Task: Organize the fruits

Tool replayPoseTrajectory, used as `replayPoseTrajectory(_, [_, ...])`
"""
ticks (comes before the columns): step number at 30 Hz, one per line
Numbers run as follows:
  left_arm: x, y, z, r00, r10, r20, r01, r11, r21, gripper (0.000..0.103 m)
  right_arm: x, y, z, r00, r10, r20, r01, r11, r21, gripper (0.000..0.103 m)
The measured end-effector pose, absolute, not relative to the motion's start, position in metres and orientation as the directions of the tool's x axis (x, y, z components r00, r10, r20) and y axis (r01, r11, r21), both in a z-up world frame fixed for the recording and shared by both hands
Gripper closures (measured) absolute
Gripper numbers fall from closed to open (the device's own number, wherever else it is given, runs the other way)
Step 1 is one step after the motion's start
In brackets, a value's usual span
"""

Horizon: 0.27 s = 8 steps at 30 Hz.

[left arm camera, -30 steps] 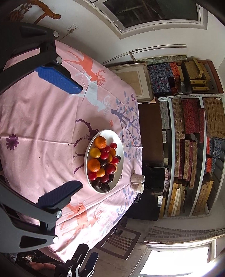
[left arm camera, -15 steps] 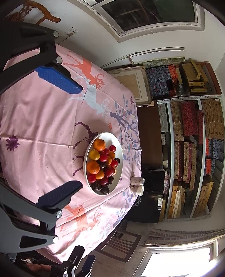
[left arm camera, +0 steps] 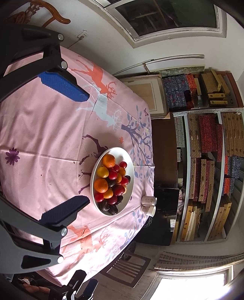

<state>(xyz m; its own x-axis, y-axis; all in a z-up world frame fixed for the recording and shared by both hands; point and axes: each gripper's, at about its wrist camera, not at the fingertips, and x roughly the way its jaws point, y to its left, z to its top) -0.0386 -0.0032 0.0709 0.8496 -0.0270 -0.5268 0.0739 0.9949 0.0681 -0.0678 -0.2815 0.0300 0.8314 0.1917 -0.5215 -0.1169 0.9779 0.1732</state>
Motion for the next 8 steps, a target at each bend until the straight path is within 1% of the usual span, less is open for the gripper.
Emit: replayPoseTrajectory(8, [-0.0374, -0.0025, 0.0686, 0.852, -0.012, -0.524, 0.064, 0.995, 0.081, 0.005, -0.0647, -0.2834, 0.0291, 0.830, 0.190, -0.525, -0.113, 0.978, 0.175, 0.004])
